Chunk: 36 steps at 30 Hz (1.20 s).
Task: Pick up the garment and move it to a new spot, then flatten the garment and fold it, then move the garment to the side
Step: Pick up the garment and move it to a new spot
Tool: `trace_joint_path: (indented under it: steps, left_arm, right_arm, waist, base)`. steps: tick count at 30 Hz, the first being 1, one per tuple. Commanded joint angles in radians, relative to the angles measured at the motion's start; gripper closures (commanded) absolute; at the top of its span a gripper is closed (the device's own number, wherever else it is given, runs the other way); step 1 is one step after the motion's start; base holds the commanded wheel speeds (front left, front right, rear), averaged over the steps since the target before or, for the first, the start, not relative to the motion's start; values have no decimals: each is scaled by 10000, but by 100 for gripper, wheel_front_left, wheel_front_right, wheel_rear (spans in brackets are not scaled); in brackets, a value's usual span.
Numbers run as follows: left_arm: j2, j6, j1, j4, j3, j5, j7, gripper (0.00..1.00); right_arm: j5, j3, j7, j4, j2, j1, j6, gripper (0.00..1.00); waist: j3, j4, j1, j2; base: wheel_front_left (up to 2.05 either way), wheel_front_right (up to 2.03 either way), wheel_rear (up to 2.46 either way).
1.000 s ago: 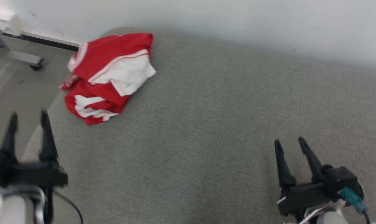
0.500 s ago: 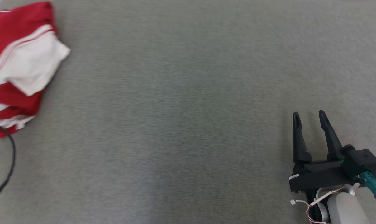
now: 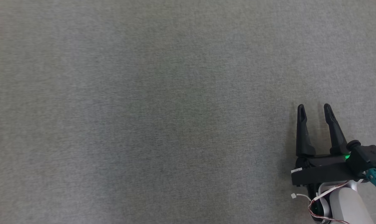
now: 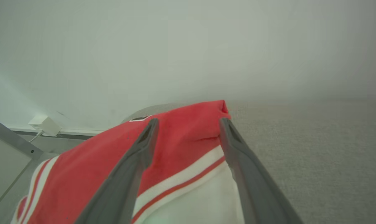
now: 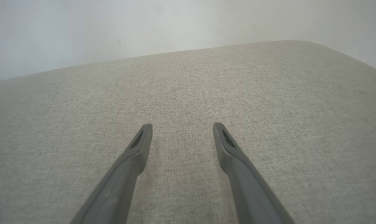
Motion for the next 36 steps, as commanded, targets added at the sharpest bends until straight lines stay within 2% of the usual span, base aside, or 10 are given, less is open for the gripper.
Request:
trace_joint_path:
  steps: [1, 7, 12, 13, 14, 15, 23, 28, 32, 36]
  left_arm:
    - [191, -47, -285, 452, -167, 21, 192, 0]
    - [443, -40, -646, 1572, -664, 131, 773, 0]
    - [443, -48, -1037, 2540, -1041, 168, 1277, 0]
    - [432, -23, -1110, 2676, -1087, 209, 1251, 37]
    - [405, -14, -1158, 2768, -1172, 277, 1182, 93]
    - [382, -17, -1190, 2849, -1281, 351, 1088, 100]
    - [123, 137, -1462, 3055, -1405, 449, -520, 100]
    - [-100, 53, -1800, 2485, -1726, 592, -1584, 100]
    - [-210, 5, -2215, 1606, -2126, 668, -1862, 100]
    - [-412, -75, -2747, -12, -2831, 557, -1372, 100]
  right_arm:
    - [49, 9, -44, -89, 32, -76, -17, 0]
    - [57, 51, -33, -137, 31, -70, -17, 0]
    - [-29, 24, -33, -177, 27, -52, -17, 0]
    - [-47, 26, -32, -184, 29, -26, -17, 0]
    - [-60, 11, -32, -193, 30, 3, -17, 0]
    - [-73, 14, -32, -204, 30, 25, -17, 0]
    - [-38, 147, -31, -1, 27, 251, -17, 0]
    - [98, 207, -32, 201, 24, 394, -17, 0]
    - [303, 333, -32, 418, 24, 422, -17, 0]
    - [789, 530, -32, 733, 23, 563, -17, 0]
  waist:
    - [417, -454, -1, -2]
    - [422, -516, -1, -2]
    - [355, -493, -1, -2]
    - [331, -472, -1, -2]
    - [302, -441, -1, -2]
    - [268, -411, -1, -2]
    - [-397, -29, -1, -2]
    - [-1088, 284, -1, -2]
    - [-1528, 308, -1, -2]
    - [-2040, -46, -1, -2]
  base:
    - [0, 0, 0]
    - [0, 0, 0]
    - [0, 0, 0]
    - [0, 0, 0]
    - [0, 0, 0]
    - [0, 0, 0]
    - [0, 0, 0]
    - [0, 0, 0]
    - [0, 0, 0]
    - [0, 0, 0]
